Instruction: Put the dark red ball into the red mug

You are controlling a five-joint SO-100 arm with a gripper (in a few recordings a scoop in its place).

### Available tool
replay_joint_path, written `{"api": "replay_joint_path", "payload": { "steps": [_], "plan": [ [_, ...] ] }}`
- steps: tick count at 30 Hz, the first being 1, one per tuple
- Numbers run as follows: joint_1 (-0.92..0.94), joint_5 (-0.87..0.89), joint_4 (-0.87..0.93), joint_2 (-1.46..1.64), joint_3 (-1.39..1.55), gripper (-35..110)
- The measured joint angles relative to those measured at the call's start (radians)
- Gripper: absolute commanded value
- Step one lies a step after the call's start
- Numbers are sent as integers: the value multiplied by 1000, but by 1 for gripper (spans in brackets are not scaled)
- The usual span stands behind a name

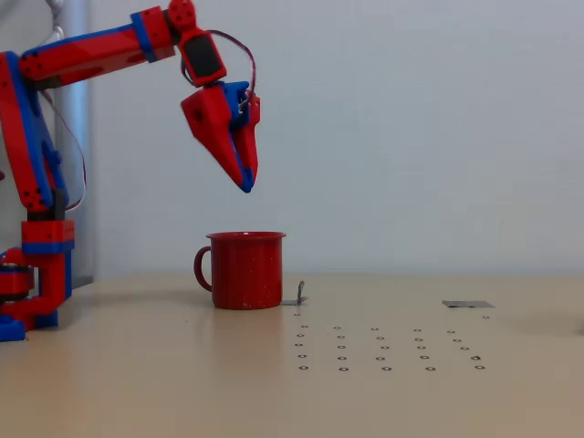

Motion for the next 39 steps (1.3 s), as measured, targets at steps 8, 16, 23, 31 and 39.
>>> {"api": "replay_joint_path", "payload": {
  "steps": [8,16,23,31,39],
  "plan": [
    [152,201,-350,431,531,-2],
    [242,362,-500,851,1035,-2],
    [301,460,-489,1123,1328,-2],
    [204,703,-244,1328,1424,-2],
    [170,753,-190,1489,1566,-2]
  ]
}}
